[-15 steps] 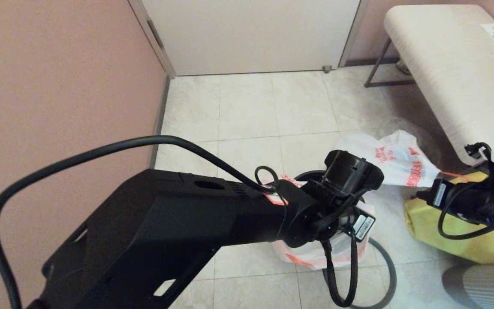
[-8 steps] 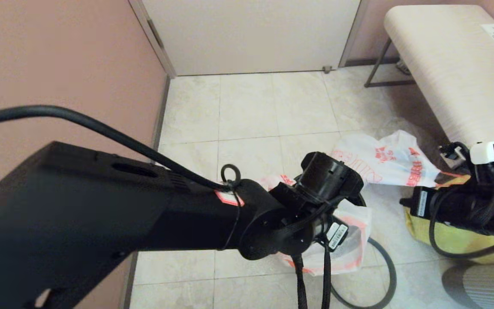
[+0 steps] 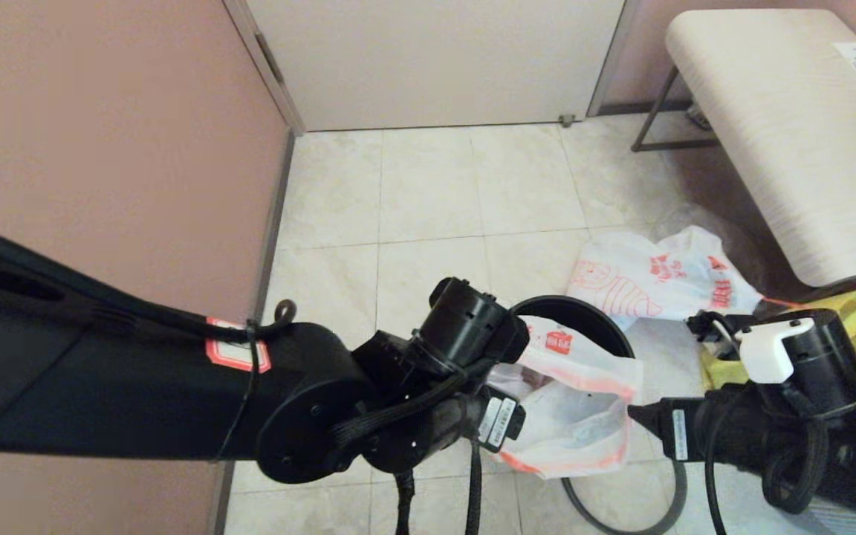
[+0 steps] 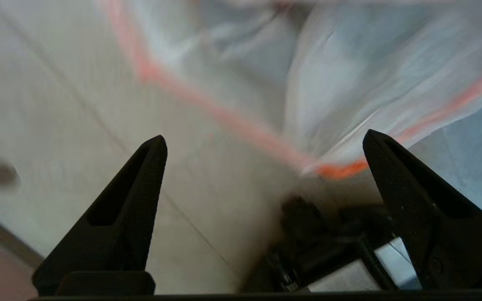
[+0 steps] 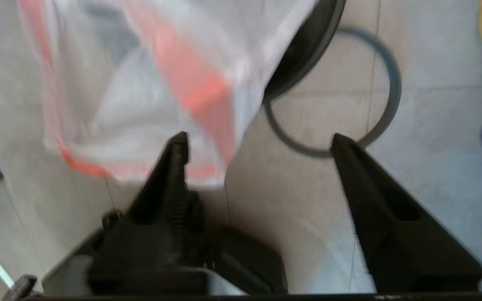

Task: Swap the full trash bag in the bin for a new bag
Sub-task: Put the new garbage bag on the trash can

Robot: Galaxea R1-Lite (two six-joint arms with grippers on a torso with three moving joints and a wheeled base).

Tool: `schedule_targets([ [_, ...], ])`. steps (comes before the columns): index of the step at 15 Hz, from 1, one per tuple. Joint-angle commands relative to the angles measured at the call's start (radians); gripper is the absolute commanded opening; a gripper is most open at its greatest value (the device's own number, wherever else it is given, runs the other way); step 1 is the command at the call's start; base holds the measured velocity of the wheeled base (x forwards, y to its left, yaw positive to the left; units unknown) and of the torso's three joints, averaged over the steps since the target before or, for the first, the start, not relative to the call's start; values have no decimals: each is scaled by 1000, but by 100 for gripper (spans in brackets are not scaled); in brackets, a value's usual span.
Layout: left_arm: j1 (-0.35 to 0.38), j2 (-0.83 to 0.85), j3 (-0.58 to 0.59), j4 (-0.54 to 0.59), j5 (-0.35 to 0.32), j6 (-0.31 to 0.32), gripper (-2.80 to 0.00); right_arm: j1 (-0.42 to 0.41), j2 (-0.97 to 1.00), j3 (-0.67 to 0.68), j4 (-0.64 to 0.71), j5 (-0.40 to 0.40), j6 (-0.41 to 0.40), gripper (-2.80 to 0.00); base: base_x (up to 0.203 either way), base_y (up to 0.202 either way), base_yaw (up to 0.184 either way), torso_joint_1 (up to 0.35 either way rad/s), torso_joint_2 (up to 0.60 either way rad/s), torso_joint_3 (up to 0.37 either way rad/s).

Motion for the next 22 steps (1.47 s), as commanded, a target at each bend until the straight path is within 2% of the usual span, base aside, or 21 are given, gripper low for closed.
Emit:
schedule_targets([
  [1, 19, -27, 57, -2, 2, -46, 0, 29, 5, 29, -1, -3, 18, 0, 0, 0, 0, 0, 0, 0],
  [2, 28, -26, 81, -20, 1, -77, 0, 35, 3, 38, -1, -3, 25, 0, 0, 0, 0, 0, 0, 0],
  [5, 52, -45, 131, -92, -3, -99, 0, 37, 45, 40, -5, -3, 25, 0, 0, 0, 0, 0, 0, 0],
  [6, 52, -46, 132, -92, -11, -136, 0, 38, 88, 36, -11, -4, 25, 0, 0, 0, 0, 0, 0, 0],
  [8, 49, -11, 130, -78, -23, -256, 0, 40, 184, 21, -39, -9, 24, -1, 0, 0, 0, 0, 0, 0],
  [9, 49, 6, 131, -65, -29, -311, 0, 40, 224, 15, -61, -20, 25, -280, 0, 0, 0, 0, 0, 0],
  [11, 60, 35, 127, -51, -46, -441, 0, 36, 294, -8, -154, -43, 24, -280, 0, 0, 0, 0, 0, 0],
  [14, 122, 66, 119, -56, -141, -554, 0, 25, 327, -50, -205, -49, 24, -280, 0, 0, 0, 0, 0, 0],
  [17, 173, 132, 52, -49, -149, -662, 0, -3, 337, -104, -209, -48, 6, -280, 0, 0, 0, 0, 0, 0],
  [22, 207, 251, -10, -48, -168, -701, 0, -4, 315, -142, -211, -47, -5, -280, 0, 0, 0, 0, 0, 0],
])
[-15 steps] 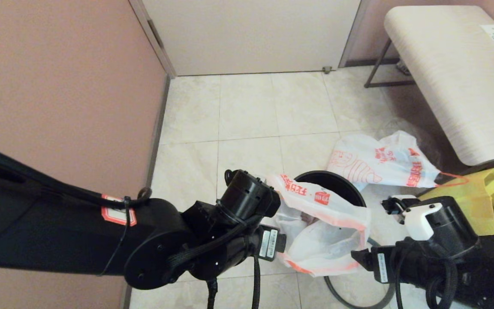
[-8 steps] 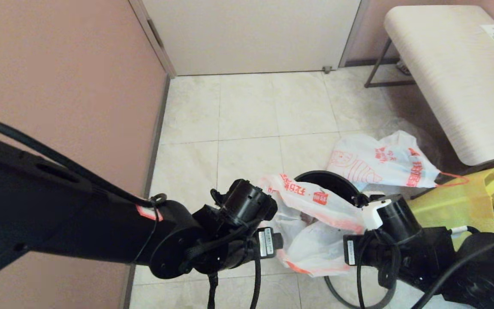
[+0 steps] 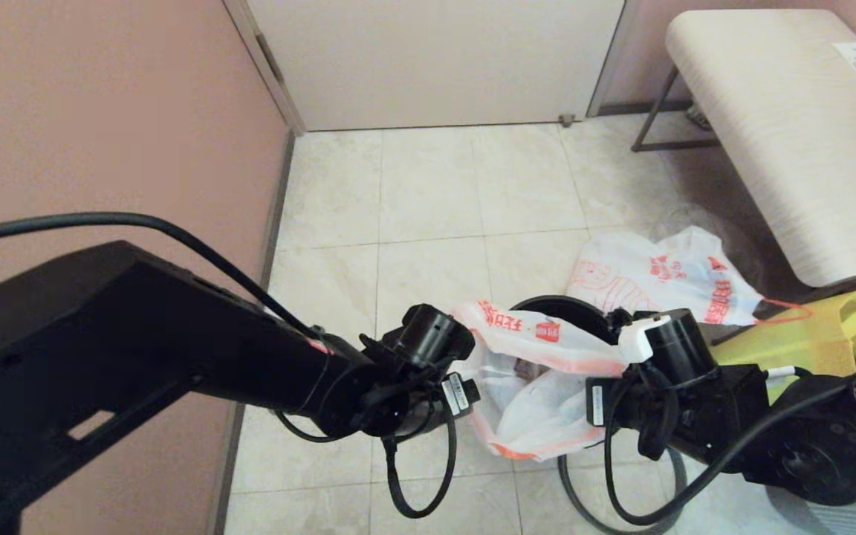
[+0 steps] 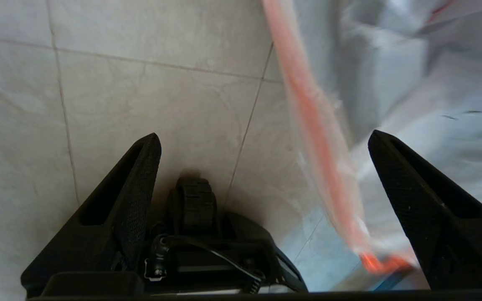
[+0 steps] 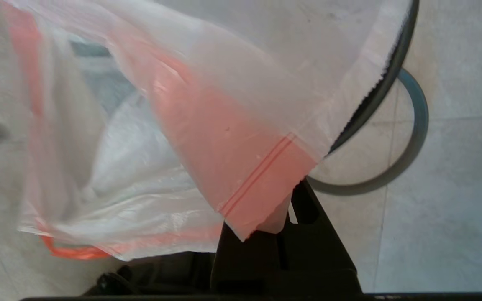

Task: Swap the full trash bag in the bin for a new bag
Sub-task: Put the new garbage bag on the trash can

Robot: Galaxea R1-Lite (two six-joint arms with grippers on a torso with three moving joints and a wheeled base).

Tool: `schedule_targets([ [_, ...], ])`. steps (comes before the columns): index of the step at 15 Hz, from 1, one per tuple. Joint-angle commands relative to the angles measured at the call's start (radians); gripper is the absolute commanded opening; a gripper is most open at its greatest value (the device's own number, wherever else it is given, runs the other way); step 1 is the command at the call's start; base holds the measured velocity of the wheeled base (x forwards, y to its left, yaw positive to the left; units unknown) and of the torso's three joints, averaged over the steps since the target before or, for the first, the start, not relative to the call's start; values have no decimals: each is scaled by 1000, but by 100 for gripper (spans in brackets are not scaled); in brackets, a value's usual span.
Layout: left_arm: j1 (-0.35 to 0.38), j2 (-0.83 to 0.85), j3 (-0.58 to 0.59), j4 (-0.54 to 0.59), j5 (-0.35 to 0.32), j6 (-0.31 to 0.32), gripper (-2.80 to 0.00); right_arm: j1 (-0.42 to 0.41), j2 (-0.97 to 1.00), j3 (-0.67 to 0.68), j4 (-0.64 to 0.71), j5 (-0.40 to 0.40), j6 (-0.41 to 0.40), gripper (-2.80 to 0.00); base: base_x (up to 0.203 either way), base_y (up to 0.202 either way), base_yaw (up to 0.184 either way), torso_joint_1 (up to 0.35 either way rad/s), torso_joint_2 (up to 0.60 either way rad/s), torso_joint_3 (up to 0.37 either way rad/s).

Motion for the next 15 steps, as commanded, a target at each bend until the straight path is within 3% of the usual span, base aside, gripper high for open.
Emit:
schedule_targets([
  [1, 3, 81, -32, 1, -5, -6, 0, 1, -6, -8, -3, -3, 2, -280, 0, 0, 0, 0, 0, 0],
  [7, 13, 201, -264, 52, -10, -6, 0, 1, -44, -10, -1, -1, 3, -280, 0, 0, 0, 0, 0, 0],
  [11, 10, 256, -360, 76, -8, -5, 0, 1, -54, -10, 0, 0, 3, -280, 0, 0, 0, 0, 0, 0],
  [12, 9, 276, -387, 92, -5, -6, -280, 1, -56, -10, -1, 1, 3, -280, 0, 0, 0, 0, 0, 0],
  [15, 12, 279, -409, 108, -4, 0, -280, -1, -57, -10, -3, 4, 6, -280, 0, 0, 0, 0, 0, 0],
])
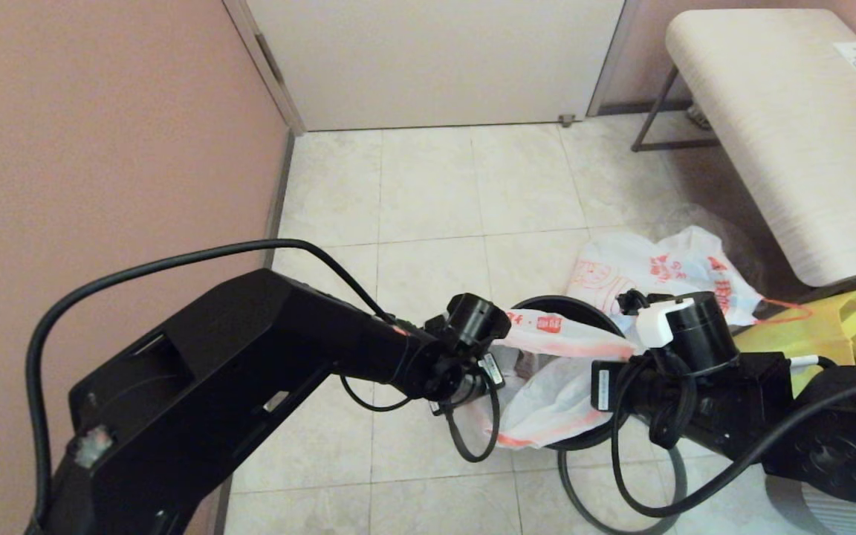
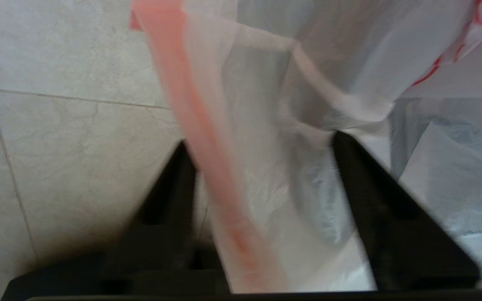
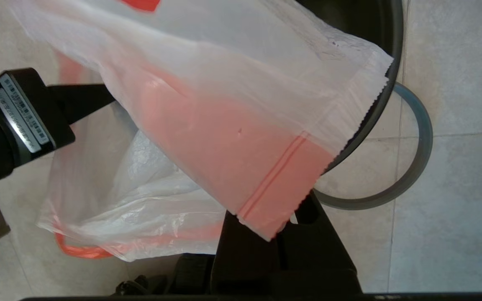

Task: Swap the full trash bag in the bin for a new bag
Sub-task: Put the new garbage bag on the trash can

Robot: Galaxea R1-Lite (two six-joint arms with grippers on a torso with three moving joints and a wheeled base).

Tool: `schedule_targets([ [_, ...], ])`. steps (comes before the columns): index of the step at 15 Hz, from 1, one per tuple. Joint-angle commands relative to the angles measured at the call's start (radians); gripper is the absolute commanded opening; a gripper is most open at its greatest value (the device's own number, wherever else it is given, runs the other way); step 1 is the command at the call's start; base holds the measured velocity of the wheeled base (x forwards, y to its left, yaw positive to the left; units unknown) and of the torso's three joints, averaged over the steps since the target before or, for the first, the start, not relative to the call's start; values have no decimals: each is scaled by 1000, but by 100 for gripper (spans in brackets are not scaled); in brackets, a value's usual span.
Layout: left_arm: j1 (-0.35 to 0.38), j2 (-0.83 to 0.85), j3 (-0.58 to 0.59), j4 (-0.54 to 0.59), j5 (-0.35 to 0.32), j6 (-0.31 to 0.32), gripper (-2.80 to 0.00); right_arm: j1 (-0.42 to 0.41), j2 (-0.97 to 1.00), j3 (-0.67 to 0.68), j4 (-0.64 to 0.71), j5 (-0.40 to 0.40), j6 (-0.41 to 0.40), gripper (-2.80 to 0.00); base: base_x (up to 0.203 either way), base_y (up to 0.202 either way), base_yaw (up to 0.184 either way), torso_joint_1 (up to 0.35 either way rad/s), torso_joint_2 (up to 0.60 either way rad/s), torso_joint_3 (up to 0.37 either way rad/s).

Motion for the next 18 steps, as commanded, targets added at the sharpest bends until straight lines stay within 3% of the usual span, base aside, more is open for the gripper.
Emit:
schedule_targets([
  [1, -2, 9, -7, 3, 2, -5, -280, 0, -1, -3, -4, -1, 3, -280, 0, 0, 0, 0, 0, 0],
  [5, -3, -19, -28, 24, 7, 9, -280, -50, 18, -36, -3, 13, 26, -280, 0, 0, 0, 0, 0, 0],
  [10, -42, -47, -189, 219, 104, 92, -280, -196, 41, -39, 5, 100, 29, -280, 0, 0, 0, 0, 0, 0],
  [13, -86, -46, -195, 279, 130, 95, -280, -197, 70, -32, 3, 110, 31, -280, 0, 0, 0, 0, 0, 0],
  [14, -96, -34, -192, 278, 170, 93, -280, -192, 63, -9, 1, 112, 34, -280, 0, 0, 0, 0, 0, 0],
  [18, -125, -33, -213, 276, 181, 99, -280, -176, -27, 44, 26, 114, 114, -280, 0, 0, 0, 0, 0, 0],
])
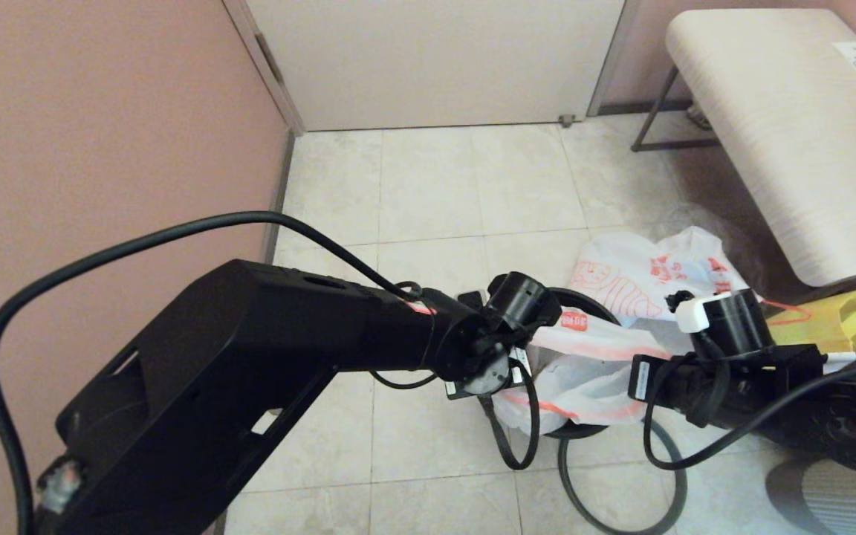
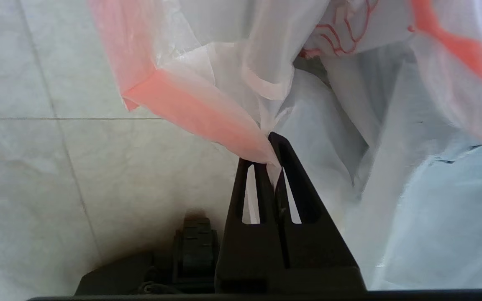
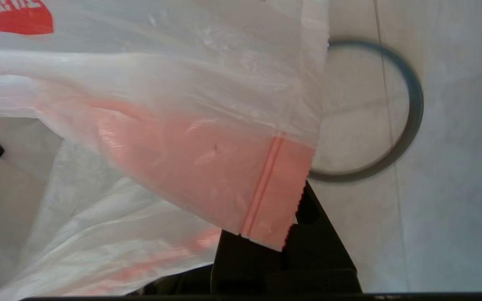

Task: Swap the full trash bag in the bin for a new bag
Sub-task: Put the new garbage bag on the trash can

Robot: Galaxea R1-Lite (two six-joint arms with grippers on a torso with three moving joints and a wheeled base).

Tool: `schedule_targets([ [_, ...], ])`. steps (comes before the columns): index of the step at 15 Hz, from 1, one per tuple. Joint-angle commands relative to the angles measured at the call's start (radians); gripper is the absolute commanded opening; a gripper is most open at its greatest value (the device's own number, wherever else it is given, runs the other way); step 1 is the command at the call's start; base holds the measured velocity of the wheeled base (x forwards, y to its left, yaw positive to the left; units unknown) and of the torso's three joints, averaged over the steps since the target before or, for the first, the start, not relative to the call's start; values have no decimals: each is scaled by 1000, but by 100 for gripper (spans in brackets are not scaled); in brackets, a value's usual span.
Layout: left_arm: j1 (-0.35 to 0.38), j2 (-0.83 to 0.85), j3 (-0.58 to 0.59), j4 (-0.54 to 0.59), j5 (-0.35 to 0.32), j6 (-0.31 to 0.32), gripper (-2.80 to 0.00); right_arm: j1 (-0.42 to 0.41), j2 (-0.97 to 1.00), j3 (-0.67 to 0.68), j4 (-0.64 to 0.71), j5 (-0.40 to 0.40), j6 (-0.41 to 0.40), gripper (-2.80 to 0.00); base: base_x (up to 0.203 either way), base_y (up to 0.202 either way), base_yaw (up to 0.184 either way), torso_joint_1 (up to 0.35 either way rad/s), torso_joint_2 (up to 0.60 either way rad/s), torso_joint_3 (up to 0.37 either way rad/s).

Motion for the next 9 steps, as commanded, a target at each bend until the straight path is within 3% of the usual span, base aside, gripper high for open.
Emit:
schedule_targets([
  [1, -12, 8, -16, 1, 3, 5, -280, 3, -32, 9, 12, -1, 26, -280, 0, 0, 0, 0, 0, 0],
  [3, -18, 35, -57, -1, 20, 42, -280, -3, -26, 7, 14, 9, 52, -280, 0, 0, 0, 0, 0, 0],
  [5, -16, 85, -147, -6, 84, 110, -280, -29, -8, -17, 10, 38, 53, -280, 0, 0, 0, 0, 0, 0],
  [6, -9, 99, -167, -35, 130, 185, -280, -44, 7, -33, 8, 43, 53, -280, 0, 0, 0, 0, 0, 0],
  [8, 6, 85, -157, -163, 177, 238, -280, -78, 19, -55, -5, 86, 50, -280, 0, 0, 0, 0, 0, 0],
  [9, 10, 67, -148, -159, 185, 244, -280, -83, 27, -66, -2, 92, 48, -280, 0, 0, 0, 0, 0, 0],
])
